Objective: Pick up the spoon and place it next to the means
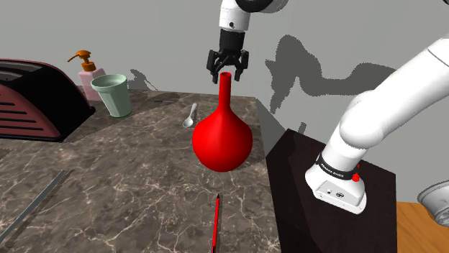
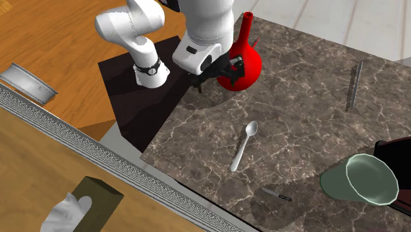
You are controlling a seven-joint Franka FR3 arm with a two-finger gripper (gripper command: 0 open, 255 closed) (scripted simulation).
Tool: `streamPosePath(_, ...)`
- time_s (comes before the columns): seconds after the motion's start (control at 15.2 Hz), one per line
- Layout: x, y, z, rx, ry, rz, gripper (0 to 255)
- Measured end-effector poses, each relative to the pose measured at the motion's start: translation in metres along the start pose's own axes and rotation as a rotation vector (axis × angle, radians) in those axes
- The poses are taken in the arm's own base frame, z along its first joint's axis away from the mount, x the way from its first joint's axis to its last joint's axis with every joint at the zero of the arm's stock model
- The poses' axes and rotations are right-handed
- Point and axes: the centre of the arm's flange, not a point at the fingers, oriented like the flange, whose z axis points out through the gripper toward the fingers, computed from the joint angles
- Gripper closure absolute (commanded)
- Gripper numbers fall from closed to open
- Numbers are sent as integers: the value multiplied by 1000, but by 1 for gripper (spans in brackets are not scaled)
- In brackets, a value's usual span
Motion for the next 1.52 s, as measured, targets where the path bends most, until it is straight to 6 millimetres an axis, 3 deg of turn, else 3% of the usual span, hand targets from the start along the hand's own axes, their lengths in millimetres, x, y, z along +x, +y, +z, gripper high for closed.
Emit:
streamPosePath(0.59, 75, -31, 82, 49, -20, 346, 0)
streamPosePath(0.92, 129, -44, 127, 77, -31, 538, 0)
streamPosePath(1.12, 139, -45, 149, 85, -35, 599, 0)
streamPosePath(1.52, 141, -47, 179, 87, -36, 608, 0)
